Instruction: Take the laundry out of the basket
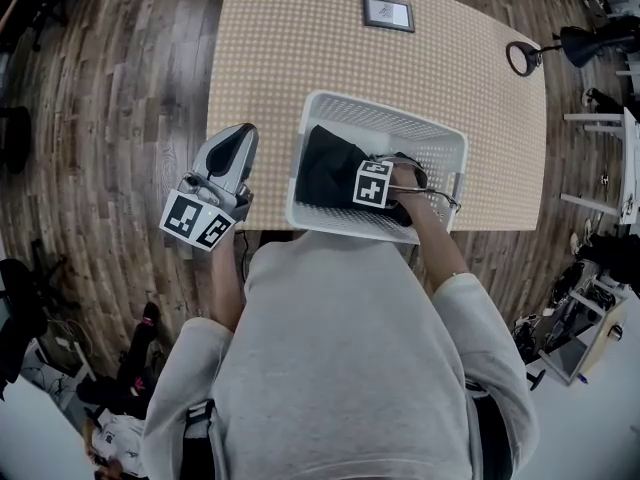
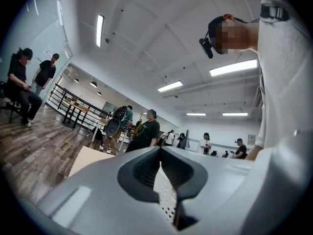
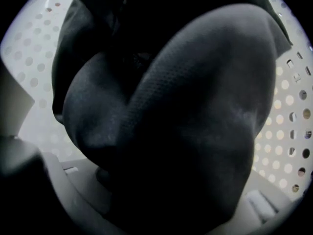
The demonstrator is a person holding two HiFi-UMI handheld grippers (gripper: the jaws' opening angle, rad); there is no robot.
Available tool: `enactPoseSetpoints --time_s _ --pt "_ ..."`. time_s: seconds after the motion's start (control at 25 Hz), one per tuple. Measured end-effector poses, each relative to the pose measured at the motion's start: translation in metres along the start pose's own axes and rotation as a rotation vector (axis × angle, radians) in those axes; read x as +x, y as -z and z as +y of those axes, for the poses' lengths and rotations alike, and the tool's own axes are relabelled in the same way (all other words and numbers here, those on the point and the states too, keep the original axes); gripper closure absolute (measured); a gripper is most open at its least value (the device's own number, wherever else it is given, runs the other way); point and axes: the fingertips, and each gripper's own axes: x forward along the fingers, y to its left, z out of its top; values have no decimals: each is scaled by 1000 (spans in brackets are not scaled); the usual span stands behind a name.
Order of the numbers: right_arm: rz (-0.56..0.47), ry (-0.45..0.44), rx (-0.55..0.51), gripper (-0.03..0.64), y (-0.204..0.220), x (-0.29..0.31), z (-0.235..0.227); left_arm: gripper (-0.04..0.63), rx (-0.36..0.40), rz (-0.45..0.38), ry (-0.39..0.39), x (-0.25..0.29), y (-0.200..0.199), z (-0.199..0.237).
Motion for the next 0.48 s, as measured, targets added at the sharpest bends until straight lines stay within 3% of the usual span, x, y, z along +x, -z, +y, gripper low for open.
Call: enactPoseSetpoints --time_s 0.28,0.48 --pt "-61 -45 52 460 -2 -4 6 584 -10 -14 21 1 -3 -4" --pt "-108 98 64 469 -4 -23 3 584 0 -37 35 0 -14 -5"
